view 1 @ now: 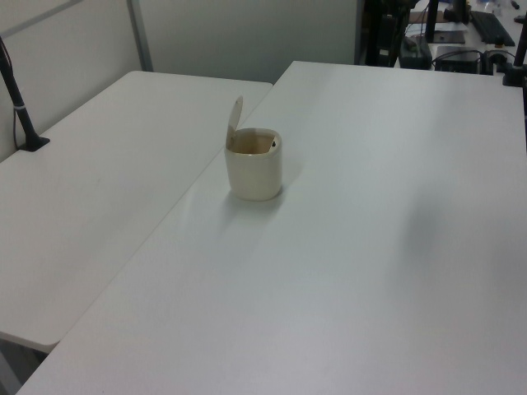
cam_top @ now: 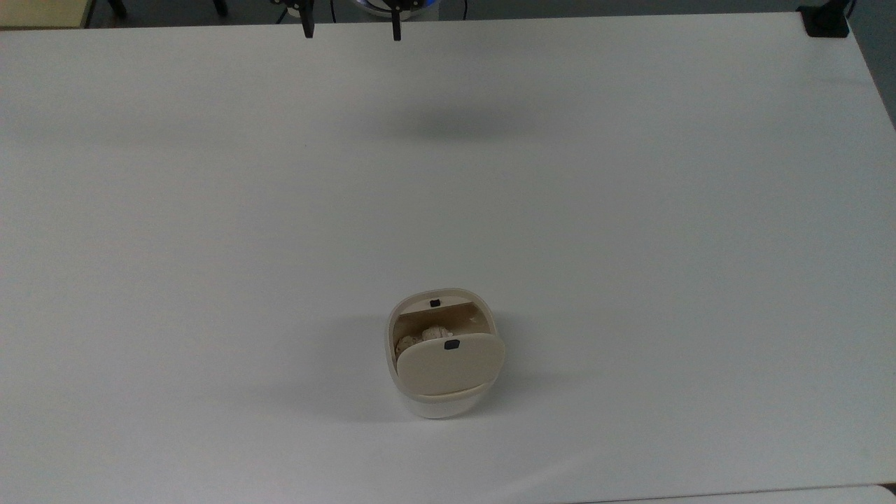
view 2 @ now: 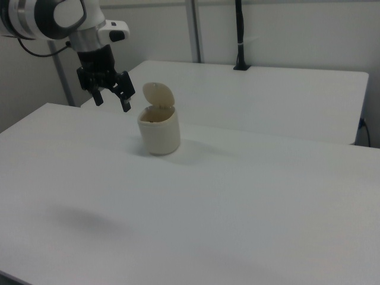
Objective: Close the trash bin
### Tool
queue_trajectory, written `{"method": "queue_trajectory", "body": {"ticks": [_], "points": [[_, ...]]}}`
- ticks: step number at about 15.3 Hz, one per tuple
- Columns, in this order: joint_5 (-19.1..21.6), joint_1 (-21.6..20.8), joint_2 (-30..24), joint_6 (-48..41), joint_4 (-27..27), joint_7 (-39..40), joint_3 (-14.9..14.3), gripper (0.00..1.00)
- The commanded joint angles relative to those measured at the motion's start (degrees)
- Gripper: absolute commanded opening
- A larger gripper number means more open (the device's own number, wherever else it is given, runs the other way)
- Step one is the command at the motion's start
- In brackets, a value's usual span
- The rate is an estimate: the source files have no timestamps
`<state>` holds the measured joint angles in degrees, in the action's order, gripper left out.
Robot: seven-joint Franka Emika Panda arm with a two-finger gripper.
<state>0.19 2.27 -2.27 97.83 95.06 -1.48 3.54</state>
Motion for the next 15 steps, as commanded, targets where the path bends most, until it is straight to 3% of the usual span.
{"method": "queue_trajectory", "body": {"ticks": [1,15], "points": [[1.0,0.8,-0.9,0.7,1.1,1.3,0.8,1.0],[1.1,1.2,-0.9,0.7,1.1,4.0,0.7,1.0]]}}
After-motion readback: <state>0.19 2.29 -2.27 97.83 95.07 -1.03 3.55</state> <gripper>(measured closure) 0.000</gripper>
